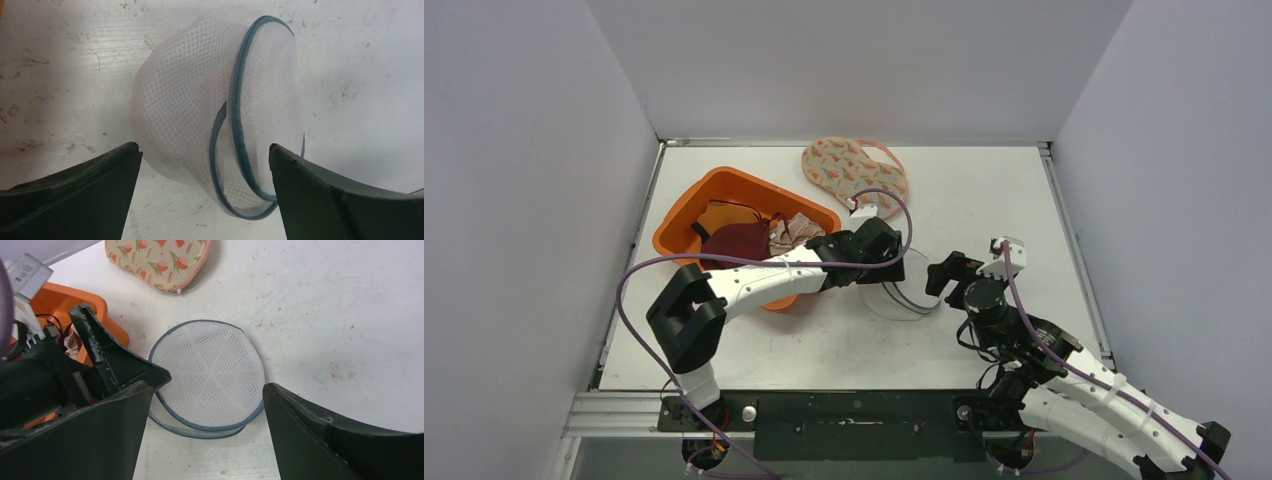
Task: Unzip the laundry bag and remove the bra
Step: Close the laundry bag at the center of the board, then move the bra to the laundry bag.
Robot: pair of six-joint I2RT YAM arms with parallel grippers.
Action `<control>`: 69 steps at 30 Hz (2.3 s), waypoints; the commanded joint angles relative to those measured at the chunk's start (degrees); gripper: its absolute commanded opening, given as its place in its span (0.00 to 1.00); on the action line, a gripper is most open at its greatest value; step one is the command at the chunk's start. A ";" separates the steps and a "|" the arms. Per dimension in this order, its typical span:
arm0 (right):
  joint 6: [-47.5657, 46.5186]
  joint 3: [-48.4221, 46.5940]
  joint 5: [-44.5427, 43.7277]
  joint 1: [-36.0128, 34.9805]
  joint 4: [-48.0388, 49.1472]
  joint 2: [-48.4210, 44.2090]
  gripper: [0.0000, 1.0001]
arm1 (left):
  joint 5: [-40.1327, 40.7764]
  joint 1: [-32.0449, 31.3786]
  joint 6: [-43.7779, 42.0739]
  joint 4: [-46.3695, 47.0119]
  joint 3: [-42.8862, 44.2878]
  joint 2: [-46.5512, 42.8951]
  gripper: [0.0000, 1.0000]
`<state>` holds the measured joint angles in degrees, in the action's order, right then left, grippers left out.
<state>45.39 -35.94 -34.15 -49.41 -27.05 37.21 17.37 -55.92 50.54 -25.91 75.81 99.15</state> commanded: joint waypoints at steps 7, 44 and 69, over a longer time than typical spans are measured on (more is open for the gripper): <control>2.23 2.93 -0.85 0.45 -1.22 -2.74 0.83 | -0.35 -0.94 -0.27 -1.79 6.66 3.85 0.77; 2.99 4.94 0.31 0.41 -0.72 -3.31 0.83 | -1.73 -1.60 1.66 -2.77 8.63 4.72 0.57; 2.18 6.50 9.84 2.80 6.09 -0.20 0.86 | -18.42 6.68 4.54 29.57 -21.87 -9.89 0.00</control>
<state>48.53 -30.76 -29.69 -48.66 -26.76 36.32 7.01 -53.43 53.30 -13.34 62.57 95.96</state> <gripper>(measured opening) 0.850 0.026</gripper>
